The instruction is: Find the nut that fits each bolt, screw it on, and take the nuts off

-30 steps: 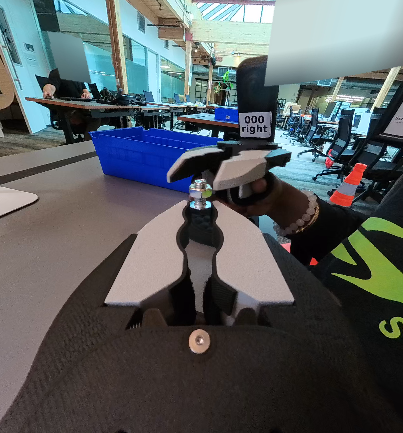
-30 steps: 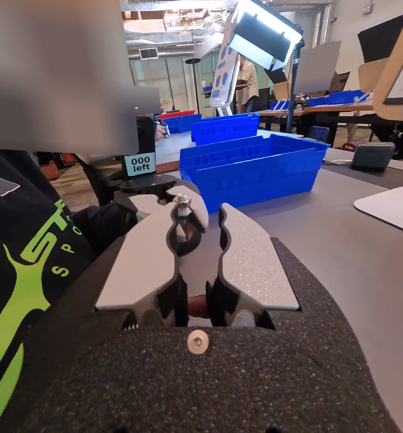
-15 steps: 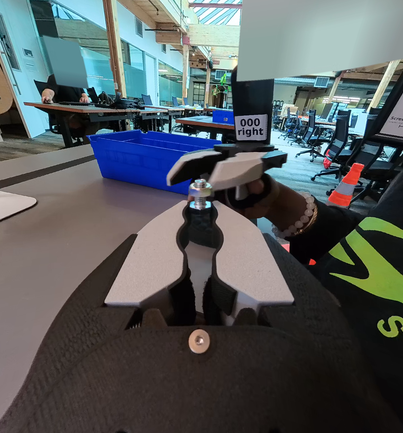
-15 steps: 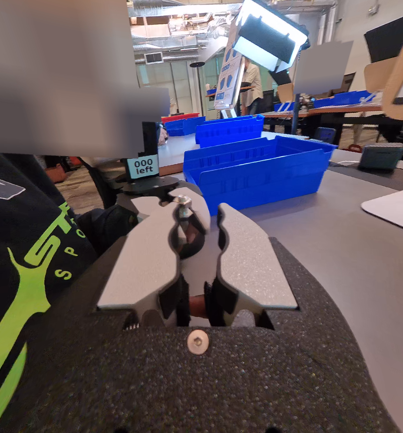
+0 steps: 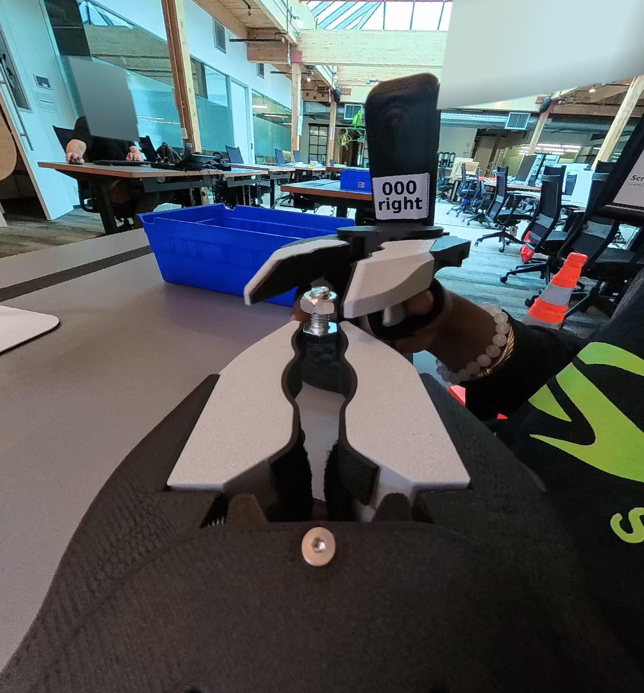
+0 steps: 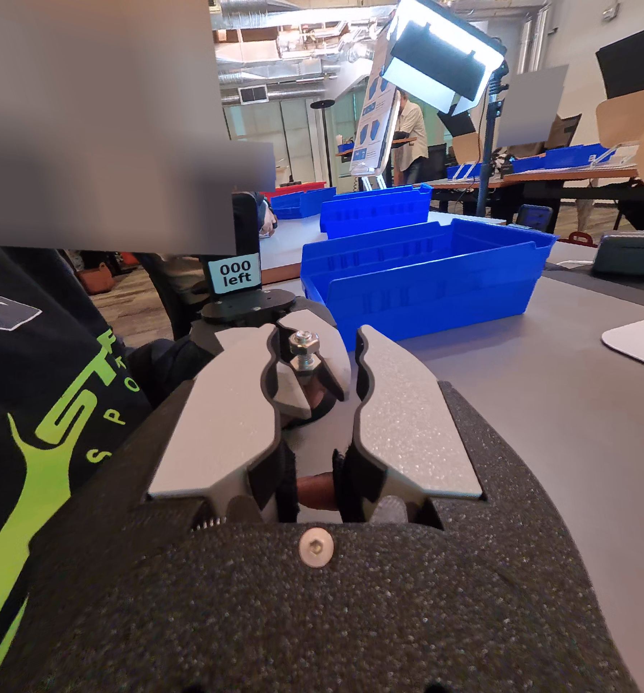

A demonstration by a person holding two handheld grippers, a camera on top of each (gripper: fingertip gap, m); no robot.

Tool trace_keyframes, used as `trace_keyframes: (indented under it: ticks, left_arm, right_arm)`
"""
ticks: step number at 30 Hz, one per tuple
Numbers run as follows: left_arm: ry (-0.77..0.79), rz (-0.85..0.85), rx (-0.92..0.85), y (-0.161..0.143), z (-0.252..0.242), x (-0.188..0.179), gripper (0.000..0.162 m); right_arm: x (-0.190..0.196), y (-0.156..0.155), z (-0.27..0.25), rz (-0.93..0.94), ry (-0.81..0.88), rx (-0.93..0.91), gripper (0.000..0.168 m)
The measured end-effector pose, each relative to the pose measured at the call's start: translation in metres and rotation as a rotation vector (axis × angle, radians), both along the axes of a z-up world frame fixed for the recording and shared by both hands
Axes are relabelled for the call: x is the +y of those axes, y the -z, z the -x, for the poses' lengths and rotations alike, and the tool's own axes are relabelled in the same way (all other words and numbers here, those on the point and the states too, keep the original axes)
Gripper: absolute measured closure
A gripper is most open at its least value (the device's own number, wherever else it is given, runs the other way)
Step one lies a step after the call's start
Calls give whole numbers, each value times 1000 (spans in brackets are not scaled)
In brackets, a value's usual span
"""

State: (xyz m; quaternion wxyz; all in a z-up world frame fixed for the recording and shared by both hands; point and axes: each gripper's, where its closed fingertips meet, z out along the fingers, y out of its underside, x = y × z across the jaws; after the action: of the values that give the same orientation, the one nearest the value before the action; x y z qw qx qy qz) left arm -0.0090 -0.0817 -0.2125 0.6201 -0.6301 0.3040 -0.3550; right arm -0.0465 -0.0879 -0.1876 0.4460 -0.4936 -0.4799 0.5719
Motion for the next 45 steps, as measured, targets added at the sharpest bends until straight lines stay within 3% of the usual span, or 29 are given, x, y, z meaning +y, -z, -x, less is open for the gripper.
trace_keyframes:
  ticks: [7, 9, 12, 20, 29, 31, 33, 45]
  left_arm:
    - [0, -1, -16, -2, 2, 0, 147]
    - [9, -5, -20, -3, 1, -1, 147]
    - [4, -4, -6, -1, 0, -1, 147]
    - [1, -5, 5, 0, 0, 0, 147]
    - [1, -4, -5, -1, 1, 0, 147]
    - [12, -10, -15, -3, 1, -1, 147]
    - [9, -12, -10, -2, 1, -1, 147]
    - [7, -10, 5, 0, 0, -1, 147]
  right_arm:
    - [6, 1, -12, 3, 6, 4, 135]
    - [16, 0, -19, -3, 60, 11, 151]
    - [21, -2, -27, 7, 79, 28, 157]
    - [3, -3, -8, -4, 6, 22, 130]
    - [3, -1, -12, -4, -18, 20, 140]
    - [15, 0, -20, -3, 47, 21, 155]
    - [21, 0, -25, -2, 73, 22, 156]
    - [0, -3, -7, -18, -5, 21, 132]
